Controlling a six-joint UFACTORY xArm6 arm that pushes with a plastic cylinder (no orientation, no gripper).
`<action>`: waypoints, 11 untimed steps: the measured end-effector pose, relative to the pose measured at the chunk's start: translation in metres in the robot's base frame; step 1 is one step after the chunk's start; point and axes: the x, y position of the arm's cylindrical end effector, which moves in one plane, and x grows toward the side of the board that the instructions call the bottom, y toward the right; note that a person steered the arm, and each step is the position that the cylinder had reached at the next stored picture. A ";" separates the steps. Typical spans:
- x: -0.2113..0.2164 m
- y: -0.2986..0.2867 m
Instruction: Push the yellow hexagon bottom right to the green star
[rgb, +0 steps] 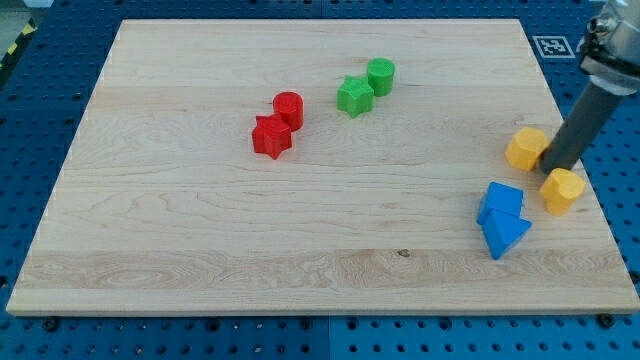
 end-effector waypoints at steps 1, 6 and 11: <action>-0.037 -0.043; -0.089 0.020; -0.068 -0.127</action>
